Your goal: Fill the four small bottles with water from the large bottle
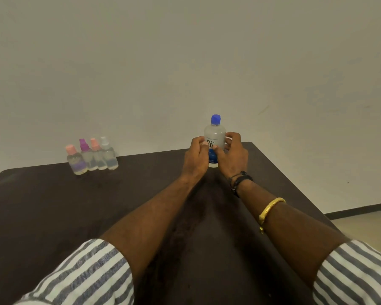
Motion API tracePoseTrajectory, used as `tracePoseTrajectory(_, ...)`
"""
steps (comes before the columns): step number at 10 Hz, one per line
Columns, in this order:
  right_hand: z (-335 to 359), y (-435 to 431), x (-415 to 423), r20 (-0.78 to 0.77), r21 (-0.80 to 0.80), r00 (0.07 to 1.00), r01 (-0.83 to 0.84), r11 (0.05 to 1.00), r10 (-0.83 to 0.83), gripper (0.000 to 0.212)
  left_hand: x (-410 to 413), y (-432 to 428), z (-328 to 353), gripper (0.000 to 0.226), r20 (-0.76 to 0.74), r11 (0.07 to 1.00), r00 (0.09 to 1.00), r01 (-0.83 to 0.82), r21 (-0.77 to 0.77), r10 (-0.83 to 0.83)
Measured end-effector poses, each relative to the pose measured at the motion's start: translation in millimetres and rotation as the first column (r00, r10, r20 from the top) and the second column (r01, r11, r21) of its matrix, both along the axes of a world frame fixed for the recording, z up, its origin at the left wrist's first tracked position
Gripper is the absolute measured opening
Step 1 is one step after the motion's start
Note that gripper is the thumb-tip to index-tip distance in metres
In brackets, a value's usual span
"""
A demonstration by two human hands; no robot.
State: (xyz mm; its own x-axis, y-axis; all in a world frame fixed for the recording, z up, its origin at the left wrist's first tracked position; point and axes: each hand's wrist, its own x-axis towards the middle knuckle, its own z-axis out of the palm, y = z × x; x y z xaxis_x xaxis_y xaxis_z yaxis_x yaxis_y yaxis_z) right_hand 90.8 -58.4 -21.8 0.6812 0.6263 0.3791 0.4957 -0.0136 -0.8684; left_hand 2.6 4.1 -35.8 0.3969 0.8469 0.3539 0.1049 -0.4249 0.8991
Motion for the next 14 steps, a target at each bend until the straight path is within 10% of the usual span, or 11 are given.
tracePoseTrajectory(14,-12.7,4.4,-12.4,0.169,0.012,0.978,-0.126,0.992,0.122,0.056,-7.7,-0.5,-0.7,0.06,0.012,0.995,0.995,0.095,-0.023,-0.095)
